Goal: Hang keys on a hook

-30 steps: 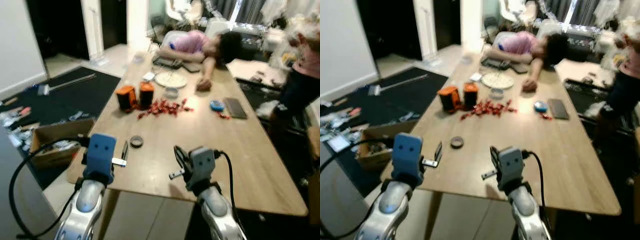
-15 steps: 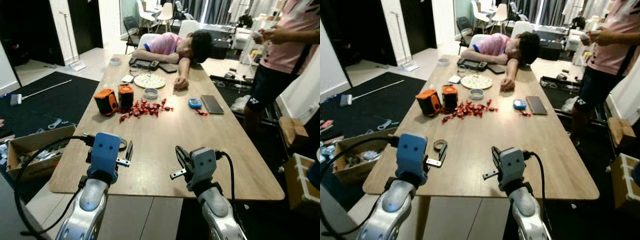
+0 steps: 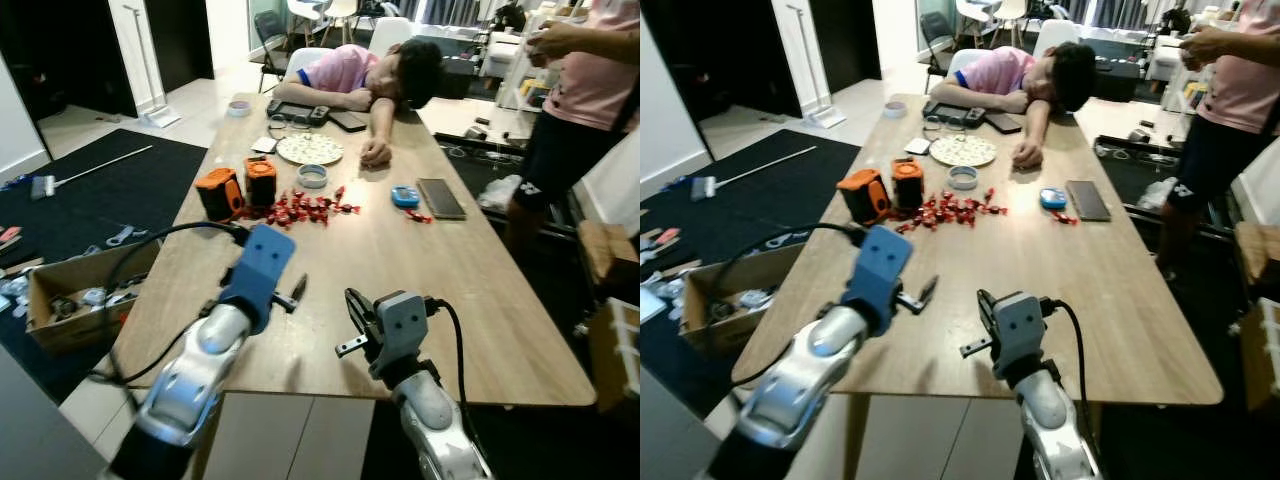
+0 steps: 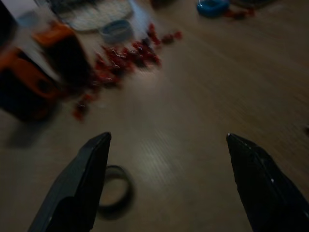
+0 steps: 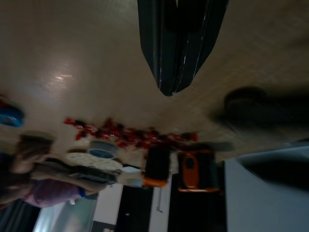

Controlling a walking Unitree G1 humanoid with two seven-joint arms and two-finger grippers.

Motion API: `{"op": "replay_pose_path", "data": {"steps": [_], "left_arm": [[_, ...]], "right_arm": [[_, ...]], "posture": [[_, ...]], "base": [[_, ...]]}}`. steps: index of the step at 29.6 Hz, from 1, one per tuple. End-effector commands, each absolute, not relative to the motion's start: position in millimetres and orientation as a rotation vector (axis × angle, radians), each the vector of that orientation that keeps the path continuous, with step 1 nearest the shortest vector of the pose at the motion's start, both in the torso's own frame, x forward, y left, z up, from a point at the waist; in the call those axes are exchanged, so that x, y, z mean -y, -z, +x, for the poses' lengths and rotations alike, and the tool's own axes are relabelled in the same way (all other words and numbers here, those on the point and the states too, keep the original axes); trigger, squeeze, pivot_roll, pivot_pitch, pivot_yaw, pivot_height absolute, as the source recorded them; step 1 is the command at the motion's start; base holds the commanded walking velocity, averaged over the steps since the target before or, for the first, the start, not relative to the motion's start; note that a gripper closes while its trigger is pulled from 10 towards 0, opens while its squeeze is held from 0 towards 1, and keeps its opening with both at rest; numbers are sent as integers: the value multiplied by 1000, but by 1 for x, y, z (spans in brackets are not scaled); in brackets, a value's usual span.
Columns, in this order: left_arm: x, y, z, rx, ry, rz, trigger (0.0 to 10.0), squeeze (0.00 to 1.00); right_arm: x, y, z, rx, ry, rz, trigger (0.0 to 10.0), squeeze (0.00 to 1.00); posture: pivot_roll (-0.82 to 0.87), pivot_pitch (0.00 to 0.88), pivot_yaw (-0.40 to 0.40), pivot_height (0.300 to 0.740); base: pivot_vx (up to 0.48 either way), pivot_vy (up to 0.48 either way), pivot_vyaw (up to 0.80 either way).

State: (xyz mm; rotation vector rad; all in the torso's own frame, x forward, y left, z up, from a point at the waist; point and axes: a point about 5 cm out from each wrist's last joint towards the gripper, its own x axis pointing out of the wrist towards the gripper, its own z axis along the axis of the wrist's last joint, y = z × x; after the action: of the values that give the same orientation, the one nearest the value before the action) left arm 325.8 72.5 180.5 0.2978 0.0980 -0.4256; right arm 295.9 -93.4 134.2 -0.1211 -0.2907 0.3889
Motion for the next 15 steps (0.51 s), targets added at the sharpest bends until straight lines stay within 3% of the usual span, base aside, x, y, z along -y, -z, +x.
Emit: {"op": "replay_pose_path", "data": {"steps": [1,9,15], "left_arm": [[-67,-166,331,-172,429,315,10000,0],[-76,-161,356,-284,372,286,10000,0],[-104,-168,377,-308,241,221,10000,0]], "right_arm": [[92,-133,294,282,-393,-126,10000,0],[93,-128,284,266,-382,-118,10000,0],[89,-127,280,259,-381,-109,10000,0]], "posture": [[149,165,11,740],[135,204,37,740],[130,219,47,740]], "base": [[0,0,0],[0,0,0],[0,0,0]]}}
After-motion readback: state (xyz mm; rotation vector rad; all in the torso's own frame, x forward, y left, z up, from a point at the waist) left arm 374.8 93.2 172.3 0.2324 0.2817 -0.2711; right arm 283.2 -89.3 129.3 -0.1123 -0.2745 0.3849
